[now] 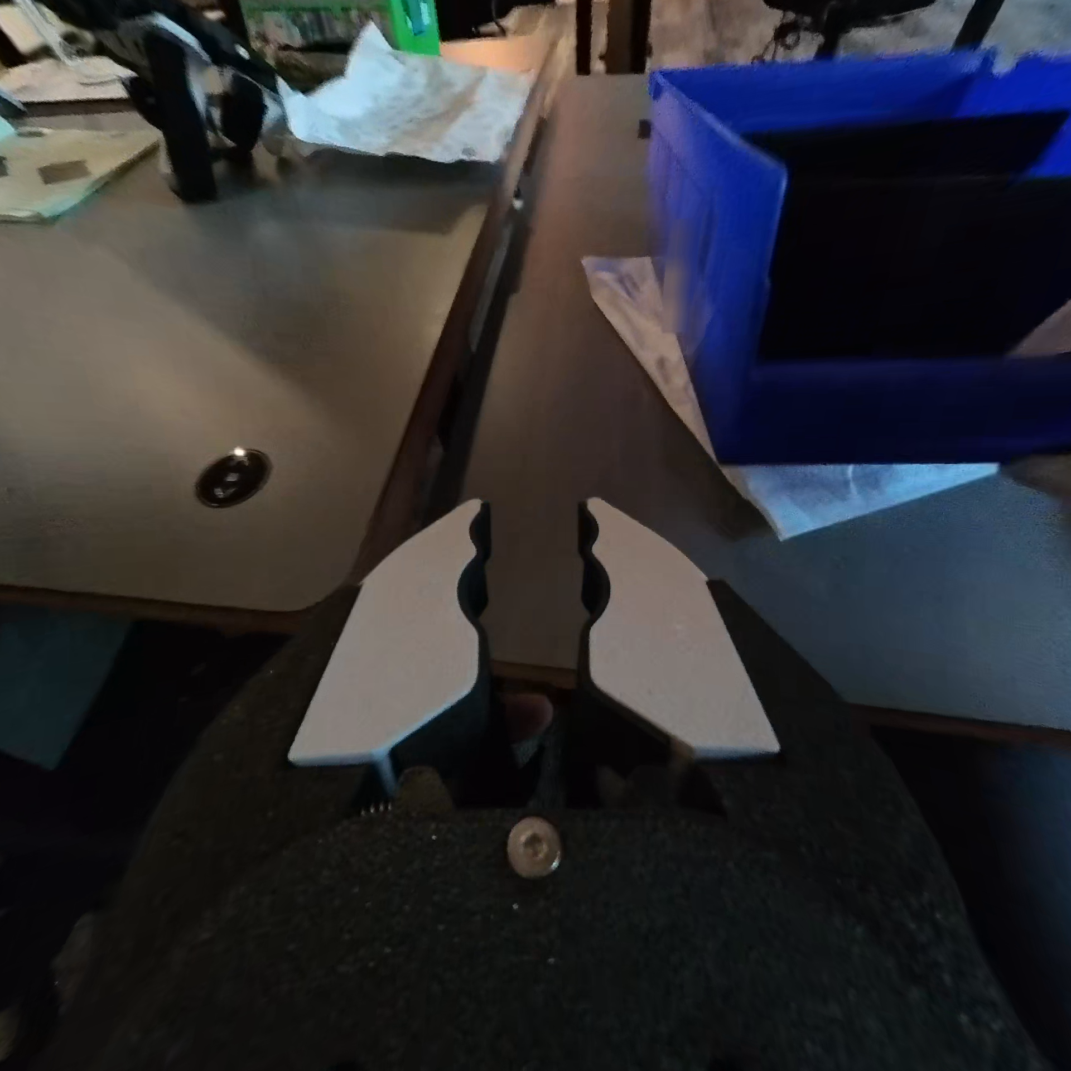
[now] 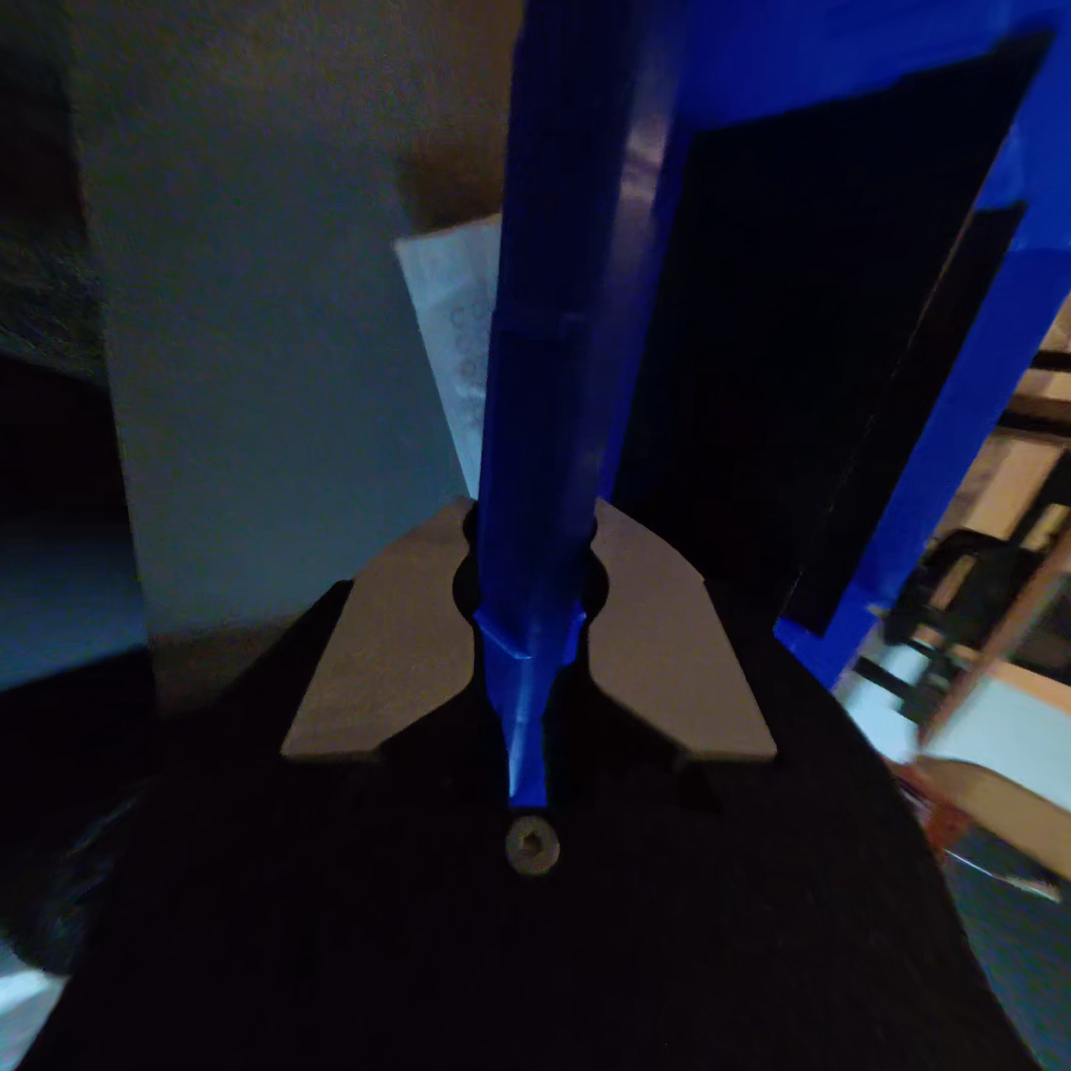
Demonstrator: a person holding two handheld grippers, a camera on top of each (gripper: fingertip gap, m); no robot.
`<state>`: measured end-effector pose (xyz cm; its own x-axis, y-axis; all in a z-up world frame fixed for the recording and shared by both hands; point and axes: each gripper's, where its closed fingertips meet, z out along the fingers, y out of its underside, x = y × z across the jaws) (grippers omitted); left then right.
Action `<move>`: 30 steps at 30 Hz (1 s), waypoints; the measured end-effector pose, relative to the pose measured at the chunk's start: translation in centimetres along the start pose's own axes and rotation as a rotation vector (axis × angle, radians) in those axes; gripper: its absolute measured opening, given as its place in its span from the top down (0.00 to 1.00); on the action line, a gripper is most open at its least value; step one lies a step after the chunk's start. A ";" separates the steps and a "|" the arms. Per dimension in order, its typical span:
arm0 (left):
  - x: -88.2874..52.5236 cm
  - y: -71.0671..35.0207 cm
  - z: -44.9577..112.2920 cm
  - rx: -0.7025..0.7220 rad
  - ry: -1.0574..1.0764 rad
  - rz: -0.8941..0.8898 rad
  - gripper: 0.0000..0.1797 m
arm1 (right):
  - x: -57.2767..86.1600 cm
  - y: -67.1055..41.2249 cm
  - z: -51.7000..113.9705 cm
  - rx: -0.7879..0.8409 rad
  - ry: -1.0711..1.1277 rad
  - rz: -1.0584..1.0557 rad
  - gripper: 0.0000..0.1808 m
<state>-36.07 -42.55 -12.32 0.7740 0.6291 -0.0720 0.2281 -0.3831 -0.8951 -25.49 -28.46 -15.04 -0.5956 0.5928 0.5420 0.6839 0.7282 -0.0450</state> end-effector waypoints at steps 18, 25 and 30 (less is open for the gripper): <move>2.3 0.8 1.6 -0.057 0.025 0.096 0.85 | -2.7 -1.7 0.6 0.097 0.001 -0.013 0.84; 2.7 -0.3 1.3 -0.038 0.006 0.124 0.85 | -4.0 -2.5 -6.2 0.551 -0.342 0.143 0.57; 4.9 -0.9 0.4 -0.071 0.127 0.175 0.90 | 7.2 4.8 -9.5 0.822 -0.342 0.410 0.67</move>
<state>-32.74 -38.84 -12.08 0.8727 0.4602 -0.1631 0.1216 -0.5284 -0.8403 -22.48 -23.97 -3.44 -0.5563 0.8264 0.0877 0.4351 0.3796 -0.8164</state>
